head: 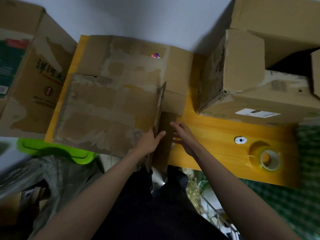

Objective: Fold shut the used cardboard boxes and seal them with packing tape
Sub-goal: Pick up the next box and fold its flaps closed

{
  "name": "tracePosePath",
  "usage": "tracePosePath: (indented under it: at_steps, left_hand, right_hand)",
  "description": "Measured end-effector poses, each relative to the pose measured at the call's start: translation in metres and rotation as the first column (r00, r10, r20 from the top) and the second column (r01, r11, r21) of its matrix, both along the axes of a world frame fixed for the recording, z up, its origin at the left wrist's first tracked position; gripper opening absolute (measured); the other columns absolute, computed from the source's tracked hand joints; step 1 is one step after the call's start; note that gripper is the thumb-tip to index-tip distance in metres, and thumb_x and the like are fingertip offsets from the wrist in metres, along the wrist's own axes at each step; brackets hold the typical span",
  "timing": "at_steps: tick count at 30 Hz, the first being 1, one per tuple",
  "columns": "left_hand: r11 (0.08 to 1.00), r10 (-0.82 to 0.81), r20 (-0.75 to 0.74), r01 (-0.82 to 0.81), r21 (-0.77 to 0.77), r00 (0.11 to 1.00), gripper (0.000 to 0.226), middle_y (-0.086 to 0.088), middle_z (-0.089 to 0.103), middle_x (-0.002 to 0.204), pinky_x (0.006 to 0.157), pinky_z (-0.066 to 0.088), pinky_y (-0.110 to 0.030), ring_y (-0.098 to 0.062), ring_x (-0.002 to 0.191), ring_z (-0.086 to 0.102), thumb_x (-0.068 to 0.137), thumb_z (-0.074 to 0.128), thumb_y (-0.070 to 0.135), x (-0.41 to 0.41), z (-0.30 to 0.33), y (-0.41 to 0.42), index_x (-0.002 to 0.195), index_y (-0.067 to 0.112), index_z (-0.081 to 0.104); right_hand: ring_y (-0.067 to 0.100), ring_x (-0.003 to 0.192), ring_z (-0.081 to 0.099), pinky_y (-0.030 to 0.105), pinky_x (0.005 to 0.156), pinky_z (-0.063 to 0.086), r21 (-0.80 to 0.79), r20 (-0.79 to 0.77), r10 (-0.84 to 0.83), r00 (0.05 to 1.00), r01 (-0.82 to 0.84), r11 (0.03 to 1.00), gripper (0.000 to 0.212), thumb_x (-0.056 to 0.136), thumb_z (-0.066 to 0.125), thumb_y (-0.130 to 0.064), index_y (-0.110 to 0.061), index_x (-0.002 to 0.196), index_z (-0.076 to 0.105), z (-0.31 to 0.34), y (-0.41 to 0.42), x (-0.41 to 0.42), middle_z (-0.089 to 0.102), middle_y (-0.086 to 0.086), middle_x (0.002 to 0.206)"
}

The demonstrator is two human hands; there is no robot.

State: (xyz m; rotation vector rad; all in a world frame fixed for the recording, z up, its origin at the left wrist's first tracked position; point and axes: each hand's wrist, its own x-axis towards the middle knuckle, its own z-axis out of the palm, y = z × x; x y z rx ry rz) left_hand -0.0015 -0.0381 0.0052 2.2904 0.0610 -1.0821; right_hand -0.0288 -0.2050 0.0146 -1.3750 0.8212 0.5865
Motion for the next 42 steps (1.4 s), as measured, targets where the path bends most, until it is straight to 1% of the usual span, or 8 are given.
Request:
tracePosePath:
  at_steps: [3,7,11,15,21,24,34,42]
  left_hand:
    - [0.997,0.061,0.08,-0.063,0.032,0.995,0.046,-0.015,0.064,0.108,0.071,0.048,-0.035,-0.026,0.09,0.062,0.106,0.037,0.046,0.006,0.022,0.019,0.104,0.006,0.059]
    - [0.994,0.028,0.214,-0.051,0.1,0.976,0.042,-0.009,0.056,0.072,0.051,0.038,-0.028,-0.016,0.059,0.051,0.107,0.04,0.035,0.018,0.07,0.039,0.073,0.013,0.048]
    - [0.991,0.013,0.312,-0.053,0.121,0.95,0.042,-0.004,0.048,0.069,0.055,0.032,-0.032,-0.025,0.07,0.05,0.105,0.046,0.036,0.042,0.139,0.058,0.075,0.007,0.047]
    - [0.987,0.16,0.385,-0.147,-0.064,0.909,0.033,-0.009,0.063,0.103,0.077,0.046,-0.032,-0.025,0.094,0.06,0.104,0.049,0.037,0.063,0.234,0.08,0.108,0.006,0.06]
    - [0.921,0.376,0.336,-0.309,-0.236,0.864,0.032,-0.013,0.071,0.098,0.08,0.057,-0.043,-0.03,0.086,0.069,0.096,0.063,0.037,0.068,0.346,0.109,0.106,0.007,0.066]
    - [0.866,0.479,0.276,-0.398,-0.301,0.833,0.041,-0.013,0.071,0.09,0.06,0.056,-0.036,-0.028,0.072,0.07,0.094,0.063,0.041,0.051,0.38,0.125,0.115,0.006,0.063]
    - [0.638,0.754,0.272,-0.566,-0.522,0.598,0.027,-0.008,0.06,0.08,0.035,0.045,-0.021,-0.021,0.068,0.058,0.097,0.061,0.037,-0.021,0.407,0.138,0.095,0.01,0.057]
    - [0.286,0.943,0.103,-0.618,-0.732,0.315,0.017,-0.002,0.064,0.085,0.057,0.051,-0.027,-0.016,0.072,0.06,0.102,0.056,0.029,-0.068,0.35,0.108,0.106,0.013,0.059]
  right_hand:
    - [0.012,0.099,0.061,0.03,0.074,0.052,-0.033,0.021,0.03,0.999,-0.029,0.999,0.045,0.096,0.065,-0.041,-0.02,0.133,0.049,0.0,0.005,0.007,0.061,-0.002,0.118]
    - [0.022,0.104,0.064,0.036,0.082,0.055,-0.124,0.048,0.005,0.999,0.001,0.992,0.045,0.095,0.07,-0.031,-0.013,0.133,0.055,0.001,0.01,0.016,0.065,0.005,0.124]
    - [0.025,0.1,0.067,0.031,0.068,0.053,-0.14,0.121,-0.039,0.992,0.056,0.989,0.039,0.093,0.071,-0.027,-0.01,0.126,0.061,0.033,0.009,0.031,0.069,0.006,0.118]
    - [0.022,0.086,0.068,0.03,0.065,0.054,-0.094,0.226,-0.164,0.96,0.189,0.977,0.026,0.09,0.068,-0.014,-0.009,0.115,0.069,0.101,0.004,0.046,0.073,0.007,0.103]
    - [0.028,0.072,0.05,0.032,0.062,0.036,0.054,0.349,-0.276,0.896,0.275,0.96,0.026,0.088,0.06,-0.006,0.0,0.111,0.069,0.207,-0.001,0.029,0.061,0.015,0.092]
    - [0.023,0.07,0.052,0.031,0.066,0.038,0.105,0.429,-0.305,0.85,0.289,0.952,0.023,0.088,0.064,-0.009,0.0,0.108,0.071,0.256,-0.007,0.016,0.06,0.013,0.092]
    - [0.017,0.065,0.061,0.034,0.074,0.048,0.188,0.588,-0.308,0.748,0.243,0.951,0.005,0.086,0.066,-0.008,-0.012,0.083,0.064,0.341,-0.035,0.01,0.065,0.002,0.071]
    - [0.019,0.074,0.063,0.027,0.059,0.052,0.063,0.648,-0.25,0.72,0.276,0.959,0.008,0.087,0.063,-0.005,-0.012,0.084,0.064,0.339,-0.072,0.045,0.064,0.006,0.083]
